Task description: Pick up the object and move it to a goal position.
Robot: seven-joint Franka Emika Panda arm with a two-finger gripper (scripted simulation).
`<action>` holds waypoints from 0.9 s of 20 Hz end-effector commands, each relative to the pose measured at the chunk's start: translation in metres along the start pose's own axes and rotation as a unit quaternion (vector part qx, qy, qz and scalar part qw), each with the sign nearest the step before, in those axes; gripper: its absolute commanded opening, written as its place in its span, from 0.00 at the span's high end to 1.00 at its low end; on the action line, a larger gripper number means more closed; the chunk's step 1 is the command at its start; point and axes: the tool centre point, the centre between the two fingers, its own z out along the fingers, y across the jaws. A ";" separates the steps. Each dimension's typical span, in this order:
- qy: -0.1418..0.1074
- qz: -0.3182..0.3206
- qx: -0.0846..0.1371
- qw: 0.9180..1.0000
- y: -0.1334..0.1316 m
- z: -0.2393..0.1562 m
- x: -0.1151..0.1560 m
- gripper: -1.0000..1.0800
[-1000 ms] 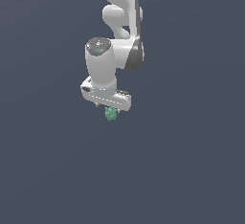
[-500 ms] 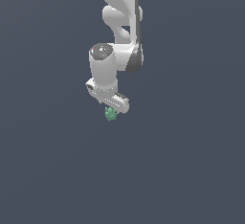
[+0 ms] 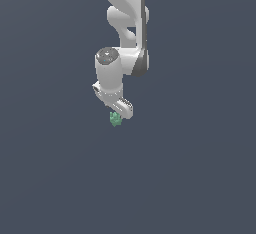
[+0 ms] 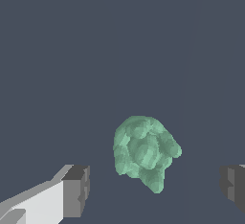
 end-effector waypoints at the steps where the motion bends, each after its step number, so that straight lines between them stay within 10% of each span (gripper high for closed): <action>1: 0.000 0.008 0.000 1.000 0.001 0.001 -0.001 0.04; 18: 0.000 0.009 0.000 1.000 0.002 0.047 -0.002 0.04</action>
